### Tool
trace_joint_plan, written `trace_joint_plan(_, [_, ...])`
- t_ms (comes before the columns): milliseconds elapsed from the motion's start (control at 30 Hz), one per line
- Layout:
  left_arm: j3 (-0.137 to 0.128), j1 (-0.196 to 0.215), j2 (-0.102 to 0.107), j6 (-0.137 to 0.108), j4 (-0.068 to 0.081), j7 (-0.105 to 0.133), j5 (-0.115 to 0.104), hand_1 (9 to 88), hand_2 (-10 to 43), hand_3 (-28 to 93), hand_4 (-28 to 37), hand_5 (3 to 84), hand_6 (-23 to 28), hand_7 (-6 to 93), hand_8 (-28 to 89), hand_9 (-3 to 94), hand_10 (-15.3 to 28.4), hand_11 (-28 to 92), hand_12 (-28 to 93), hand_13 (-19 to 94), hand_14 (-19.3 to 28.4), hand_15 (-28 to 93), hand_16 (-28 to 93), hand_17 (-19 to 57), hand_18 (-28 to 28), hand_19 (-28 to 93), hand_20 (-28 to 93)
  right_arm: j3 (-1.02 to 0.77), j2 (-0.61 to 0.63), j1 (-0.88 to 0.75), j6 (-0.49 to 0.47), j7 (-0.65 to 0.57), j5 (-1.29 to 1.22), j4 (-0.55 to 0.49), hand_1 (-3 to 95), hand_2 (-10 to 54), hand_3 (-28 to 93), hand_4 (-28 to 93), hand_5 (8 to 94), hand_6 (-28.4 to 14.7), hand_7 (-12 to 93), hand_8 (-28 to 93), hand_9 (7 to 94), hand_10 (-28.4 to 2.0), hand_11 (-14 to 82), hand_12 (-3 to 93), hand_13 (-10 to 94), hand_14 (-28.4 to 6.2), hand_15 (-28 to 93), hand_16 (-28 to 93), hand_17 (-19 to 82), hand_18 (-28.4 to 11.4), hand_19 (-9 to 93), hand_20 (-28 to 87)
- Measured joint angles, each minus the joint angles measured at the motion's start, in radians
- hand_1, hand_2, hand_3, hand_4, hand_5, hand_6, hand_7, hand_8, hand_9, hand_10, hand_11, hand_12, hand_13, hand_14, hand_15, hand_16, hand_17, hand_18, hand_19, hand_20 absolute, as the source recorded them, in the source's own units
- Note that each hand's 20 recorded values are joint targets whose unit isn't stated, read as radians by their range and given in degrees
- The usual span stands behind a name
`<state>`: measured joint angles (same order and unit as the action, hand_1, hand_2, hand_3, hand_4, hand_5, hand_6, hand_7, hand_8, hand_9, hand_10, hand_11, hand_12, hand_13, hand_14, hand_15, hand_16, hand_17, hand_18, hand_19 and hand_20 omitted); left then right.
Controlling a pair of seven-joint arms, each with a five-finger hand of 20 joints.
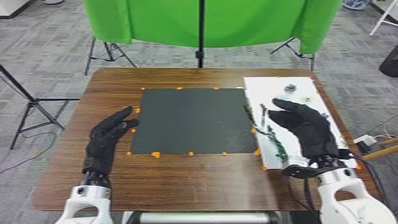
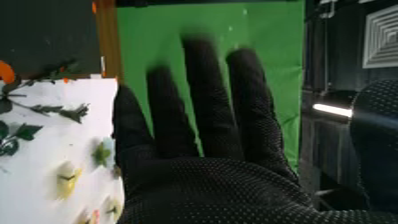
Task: Arrange flowers
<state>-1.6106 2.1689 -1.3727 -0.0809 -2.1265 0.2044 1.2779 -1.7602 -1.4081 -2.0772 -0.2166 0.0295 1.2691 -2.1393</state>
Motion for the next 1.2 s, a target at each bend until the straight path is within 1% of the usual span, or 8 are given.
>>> trace_joint_plan(167, [-0.004, 0.004, 0.002, -0.020, -0.001, 0.010, -0.016, 33.5, -8.8, 62, -15.5, 45.6, 0.9, 11.3, -6, 53.8, 11.4, 23, 16, 39, 14.0, 13, 7, 4.1, 12.0, 3, 22, -0.002, -0.011, -0.004, -0.004, -0.001, -0.002, 0.000, 10.3, 3.6, 74, -15, 52.0, -0.9, 15, -9, 43.3, -14.9, 4.6, 13.4, 35, -16.1, 11, 15, 19, -18.3, 6, 26])
trace_joint_plan(333, [-0.003, 0.005, 0.003, -0.034, -0.001, 0.019, -0.038, 33.7, -8.8, 62, -15.6, 45.4, 1.0, 11.2, -6, 53.5, 11.4, 23, 16, 39, 14.2, 13, 7, 4.1, 12.0, 3, 22, 0.006, -0.010, -0.004, -0.003, 0.010, 0.023, -0.001, 14.0, -2.8, 75, -15, 43.5, -1.1, 16, -9, 38.0, -14.7, 4.1, 14.3, 33, -15.0, 10, 16, 18, -18.2, 6, 25])
trace_joint_plan(467, [-0.003, 0.005, 0.003, -0.028, -0.001, 0.020, -0.029, 33.6, -8.9, 62, -15.6, 45.7, 1.0, 11.2, -6, 53.5, 11.4, 23, 16, 39, 14.3, 13, 7, 4.3, 12.0, 4, 22, 0.025, -0.004, -0.014, 0.072, 0.018, 0.015, -0.008, 17.1, -7.6, 74, -16, 40.1, -1.3, 16, -9, 40.4, -15.0, 4.9, 16.4, 35, -14.3, 11, 17, 22, -18.9, 12, 29])
trace_joint_plan(600, [-0.004, 0.007, 0.003, -0.032, -0.001, 0.020, -0.032, 33.6, -8.8, 62, -15.7, 46.1, 1.0, 11.5, -6, 53.5, 11.5, 23, 16, 39, 14.3, 13, 7, 4.4, 12.0, 4, 23, 0.064, 0.008, -0.018, 0.204, 0.032, 0.090, -0.016, 19.8, -9.5, 67, -24, 45.2, -2.9, 18, -10, 51.1, -15.6, 9.1, 19.5, 50, -14.9, 16, 22, 30, -18.6, 30, 41])
trace_joint_plan(767, [-0.004, 0.006, 0.005, -0.028, -0.001, 0.016, -0.031, 33.6, -8.7, 62, -15.7, 46.3, 1.1, 11.6, -6, 53.5, 11.5, 23, 16, 39, 14.3, 13, 7, 4.3, 12.0, 4, 23, 0.118, 0.030, -0.016, 0.354, 0.032, 0.431, -0.024, 29.9, -9.5, 40, -28, 57.7, -3.9, 19, -9, 63.0, -16.9, 17.9, 21.3, 63, -14.4, 31, 25, 36, -19.5, 57, 48])
trace_joint_plan(967, [-0.005, 0.006, 0.003, -0.016, -0.001, 0.002, -0.005, 33.7, -8.6, 61, -15.6, 46.5, 1.1, 11.6, -6, 53.4, 11.5, 23, 16, 39, 14.1, 13, 7, 4.2, 12.1, 4, 23, 0.147, 0.070, -0.027, 0.557, -0.045, 0.663, -0.025, 27.0, -9.5, 54, -28, 64.4, -3.7, 22, -8, 67.7, -17.3, 23.5, 24.0, 68, -13.6, 47, 25, 38, -20.3, 72, 51])
trace_joint_plan(1067, [-0.007, 0.006, 0.002, -0.010, -0.003, -0.007, 0.003, 33.6, -8.7, 62, -15.6, 46.5, 1.1, 11.6, -6, 53.3, 11.5, 23, 16, 39, 14.1, 13, 7, 4.2, 12.1, 4, 23, 0.142, 0.122, -0.050, 0.538, -0.174, 0.822, -0.042, 28.3, -9.5, 60, -28, 64.7, -4.3, 22, -7, 68.4, -17.5, 25.1, 25.0, 70, -12.5, 50, 25, 41, -19.9, 76, 52])
trace_joint_plan(1200, [-0.009, 0.005, 0.003, -0.004, -0.004, -0.016, 0.012, 33.7, -8.7, 61, -15.6, 46.5, 1.2, 11.5, -6, 53.1, 11.4, 23, 16, 39, 14.2, 13, 7, 4.1, 12.1, 4, 23, 0.123, 0.217, -0.086, 0.342, -0.292, 1.054, -0.076, 30.6, -9.5, 61, -28, 63.8, -5.3, 20, -7, 67.5, -17.8, 23.7, 24.8, 71, -11.8, 51, 25, 43, -19.1, 78, 51])
